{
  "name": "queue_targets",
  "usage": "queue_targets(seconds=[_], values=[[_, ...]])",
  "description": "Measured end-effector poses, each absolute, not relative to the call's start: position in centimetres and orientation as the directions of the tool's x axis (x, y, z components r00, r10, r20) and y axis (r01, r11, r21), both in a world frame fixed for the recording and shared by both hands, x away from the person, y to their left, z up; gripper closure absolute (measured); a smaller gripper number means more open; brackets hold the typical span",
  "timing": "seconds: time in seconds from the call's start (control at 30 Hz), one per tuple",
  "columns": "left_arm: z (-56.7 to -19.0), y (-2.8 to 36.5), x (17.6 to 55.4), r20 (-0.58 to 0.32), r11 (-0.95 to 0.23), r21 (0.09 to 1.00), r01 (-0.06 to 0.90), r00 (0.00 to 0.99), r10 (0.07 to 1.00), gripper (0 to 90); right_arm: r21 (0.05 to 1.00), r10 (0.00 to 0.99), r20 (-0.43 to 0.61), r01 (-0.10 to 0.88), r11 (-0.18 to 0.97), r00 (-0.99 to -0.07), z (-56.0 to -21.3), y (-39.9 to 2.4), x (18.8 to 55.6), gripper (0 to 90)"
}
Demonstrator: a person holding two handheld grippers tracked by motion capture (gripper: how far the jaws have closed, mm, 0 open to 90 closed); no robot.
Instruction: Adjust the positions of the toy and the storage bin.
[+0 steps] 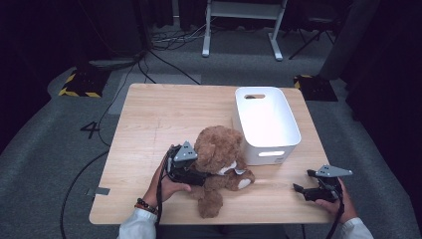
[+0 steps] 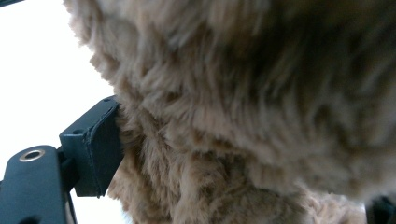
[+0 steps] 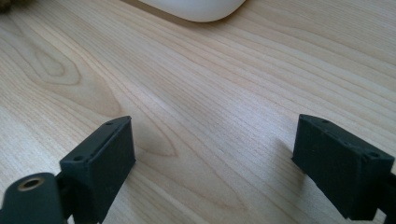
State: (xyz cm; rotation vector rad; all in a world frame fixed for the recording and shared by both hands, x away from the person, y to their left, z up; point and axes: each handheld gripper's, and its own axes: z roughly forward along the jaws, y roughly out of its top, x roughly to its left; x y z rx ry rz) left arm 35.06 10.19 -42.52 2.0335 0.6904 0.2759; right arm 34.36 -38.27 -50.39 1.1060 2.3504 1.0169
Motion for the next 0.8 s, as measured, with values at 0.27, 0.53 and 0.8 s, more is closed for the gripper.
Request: queue_targets(seconds=[0.27,0.53,0.8], values=[[-43.3,9.0,35.5,-0.074,-0.409,0.834,0.369,0.811,0.581,14.9,0.732,0.773,-0.010,0.522,0.438,-0.634,-50.4,-38.3,34.4,12.5],[-43.6,8.5,35.2,-0.023,-0.457,0.819,0.347,0.815,0.578,37.9,0.732,0.774,-0.011,0.523,0.437,-0.633,-50.4,-38.3,34.3,12.6],[-43.5,9.3,34.7,0.050,-0.506,0.806,0.307,0.817,0.575,56.4,0.734,0.770,-0.010,0.518,0.439,-0.638,-50.4,-38.3,34.3,14.9]])
